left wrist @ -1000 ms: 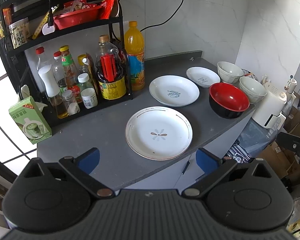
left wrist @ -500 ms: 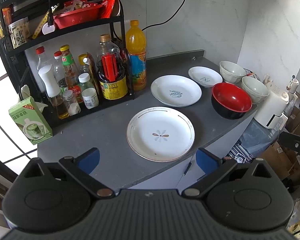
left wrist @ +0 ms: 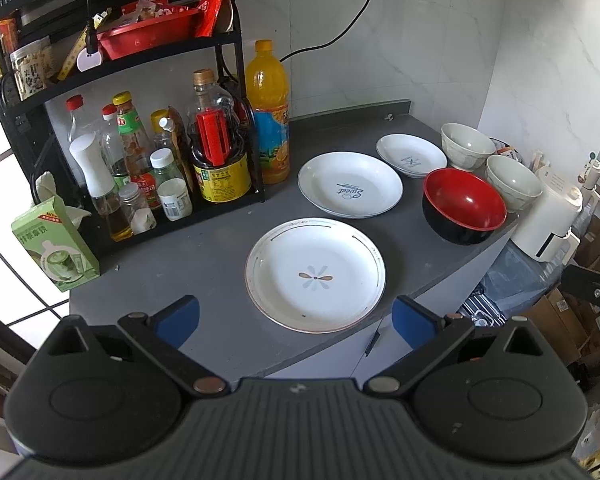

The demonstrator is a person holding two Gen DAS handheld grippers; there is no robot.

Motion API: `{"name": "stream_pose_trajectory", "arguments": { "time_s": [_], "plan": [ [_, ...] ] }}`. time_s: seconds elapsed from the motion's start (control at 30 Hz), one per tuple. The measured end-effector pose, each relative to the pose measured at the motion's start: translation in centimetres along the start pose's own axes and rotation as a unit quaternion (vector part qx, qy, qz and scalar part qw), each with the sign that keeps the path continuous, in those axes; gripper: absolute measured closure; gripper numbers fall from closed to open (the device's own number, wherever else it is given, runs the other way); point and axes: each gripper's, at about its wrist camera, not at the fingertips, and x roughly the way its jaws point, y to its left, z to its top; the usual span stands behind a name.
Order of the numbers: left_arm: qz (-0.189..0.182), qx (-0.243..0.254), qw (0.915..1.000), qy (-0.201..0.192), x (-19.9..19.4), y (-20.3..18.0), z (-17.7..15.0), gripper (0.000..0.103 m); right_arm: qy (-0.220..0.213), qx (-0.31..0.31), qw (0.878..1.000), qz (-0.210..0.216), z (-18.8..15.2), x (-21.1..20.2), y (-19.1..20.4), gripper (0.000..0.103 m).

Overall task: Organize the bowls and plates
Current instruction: 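Move both grippers toward the bowls on the counter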

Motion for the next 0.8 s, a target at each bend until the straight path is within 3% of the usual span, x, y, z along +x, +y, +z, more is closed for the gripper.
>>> {"name": "stream_pose_trajectory", "arguments": {
  "time_s": [0.8],
  "plan": [
    [0.033,-0.053,0.9980,0.010,2.5,-9.9,2.9,0.001,-0.009,-0.026,1.000,0.005,2.9,3.1,-10.6,0.000]
  ]
}}
